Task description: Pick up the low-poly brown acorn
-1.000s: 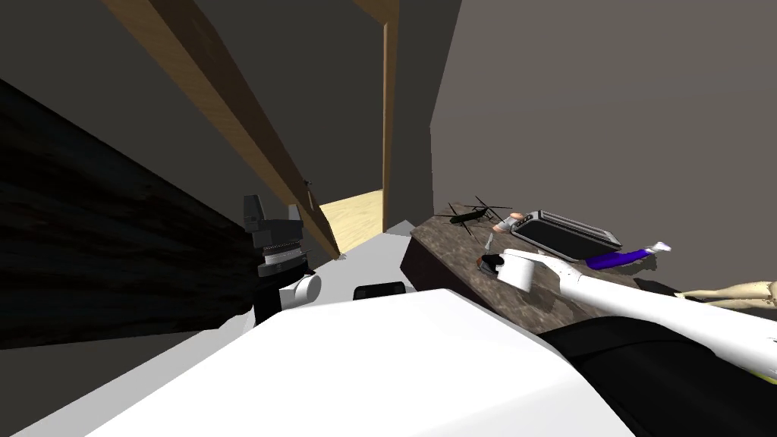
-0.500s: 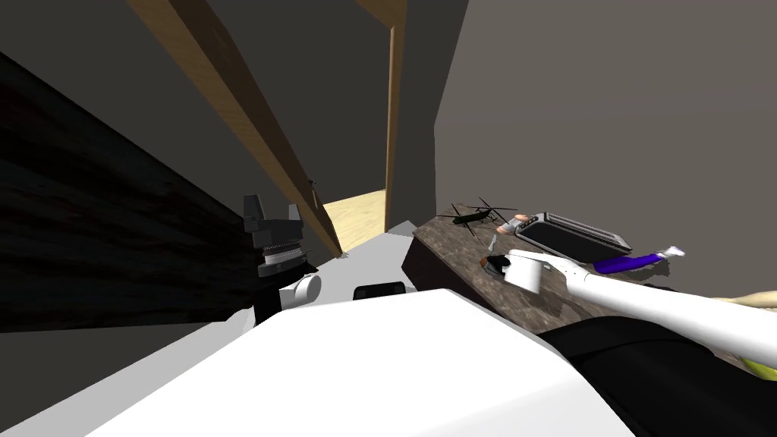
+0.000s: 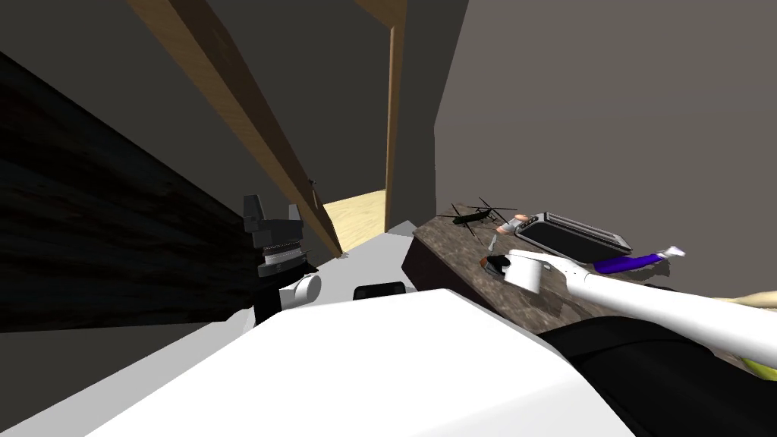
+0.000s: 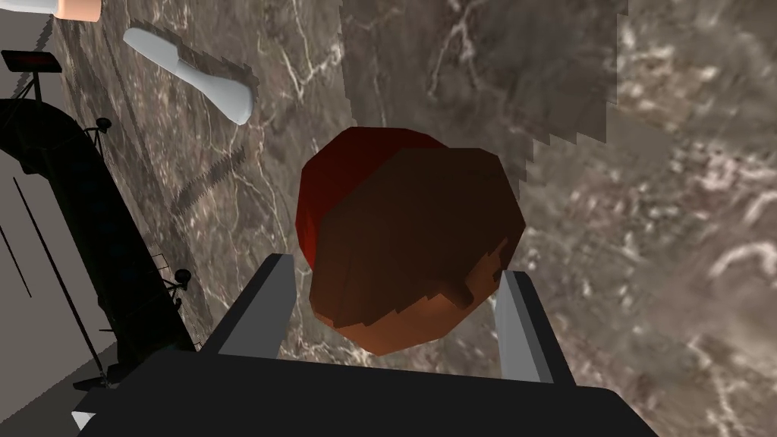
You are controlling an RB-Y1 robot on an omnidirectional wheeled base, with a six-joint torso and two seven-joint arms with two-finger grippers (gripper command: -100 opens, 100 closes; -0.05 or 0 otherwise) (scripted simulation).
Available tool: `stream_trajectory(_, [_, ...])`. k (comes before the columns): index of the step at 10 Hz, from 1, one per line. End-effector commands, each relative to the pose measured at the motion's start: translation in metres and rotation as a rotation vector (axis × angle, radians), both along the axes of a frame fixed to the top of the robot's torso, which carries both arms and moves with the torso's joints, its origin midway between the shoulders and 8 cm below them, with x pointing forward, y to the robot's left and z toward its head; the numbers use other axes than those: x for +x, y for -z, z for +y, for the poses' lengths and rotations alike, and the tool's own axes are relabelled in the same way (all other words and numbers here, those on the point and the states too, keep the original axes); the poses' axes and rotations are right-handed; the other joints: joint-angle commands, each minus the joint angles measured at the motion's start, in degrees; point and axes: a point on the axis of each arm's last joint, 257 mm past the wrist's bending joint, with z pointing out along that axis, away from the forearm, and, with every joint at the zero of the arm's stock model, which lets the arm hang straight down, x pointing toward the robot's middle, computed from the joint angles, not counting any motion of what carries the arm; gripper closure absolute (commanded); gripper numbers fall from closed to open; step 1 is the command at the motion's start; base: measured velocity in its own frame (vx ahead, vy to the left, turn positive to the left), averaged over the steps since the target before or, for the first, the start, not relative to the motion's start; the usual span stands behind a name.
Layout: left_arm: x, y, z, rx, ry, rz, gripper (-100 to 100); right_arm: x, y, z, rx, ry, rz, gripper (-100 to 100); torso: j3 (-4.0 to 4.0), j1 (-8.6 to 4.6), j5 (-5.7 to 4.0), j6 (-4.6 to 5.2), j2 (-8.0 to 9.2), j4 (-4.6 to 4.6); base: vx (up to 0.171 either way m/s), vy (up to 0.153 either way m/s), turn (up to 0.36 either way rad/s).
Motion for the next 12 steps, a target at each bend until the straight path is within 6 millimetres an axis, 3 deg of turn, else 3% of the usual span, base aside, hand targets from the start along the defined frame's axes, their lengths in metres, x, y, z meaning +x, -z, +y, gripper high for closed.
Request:
stream_trajectory(1, [0.000,0.000,0.000,0.000,0.000,0.000,0,0.008,0.004,0.016,0.005,-0.026,-0.002,100,0.00,0.00,0.00,0.00,0.00,0.00,0.021,-0.041,-0.185])
stream_trajectory(2, [0.000,0.000,0.000,0.000,0.000,0.000,0,0.008,0.004,0.017,0.005,-0.029,0.001,100,0.00,-0.12,-0.05,0.11,-0.01,-0.01,0.037,-0.038,-0.122])
stream_trajectory(5, [0.000,0.000,0.000,0.000,0.000,0.000,0,0.028,0.005,0.050,0.013,-0.083,-0.011,100,-0.09,-0.20,-0.18,0.02,-0.10,-0.09,0.036,-0.038,-0.142])
stream_trajectory(7, [0.000,0.000,0.000,0.000,0.000,0.000,0,0.025,0.009,0.052,0.012,-0.092,0.005,100,-0.11,-0.28,-0.21,0.05,-0.11,-0.11,0.022,-0.020,-0.057])
stream_trajectory(10, [0.000,0.000,0.000,0.000,0.000,0.000,0,0.045,0.004,0.084,0.017,-0.140,-0.015,100,-0.17,-0.37,-0.29,0.01,-0.17,-0.16,0.031,-0.030,-0.160])
stream_trajectory(11, [0.000,0.000,0.000,0.000,0.000,0.000,0,0.041,0.007,0.085,0.015,-0.147,0.002,100,-0.17,-0.45,-0.29,0.06,-0.20,-0.16,0.034,-0.035,-0.084])
stream_trajectory(12, [0.000,0.000,0.000,0.000,0.000,0.000,0,0.054,-0.001,0.098,0.017,-0.166,-0.025,100,-0.18,-0.44,-0.31,-0.01,-0.20,-0.17,0.034,-0.039,-0.176])
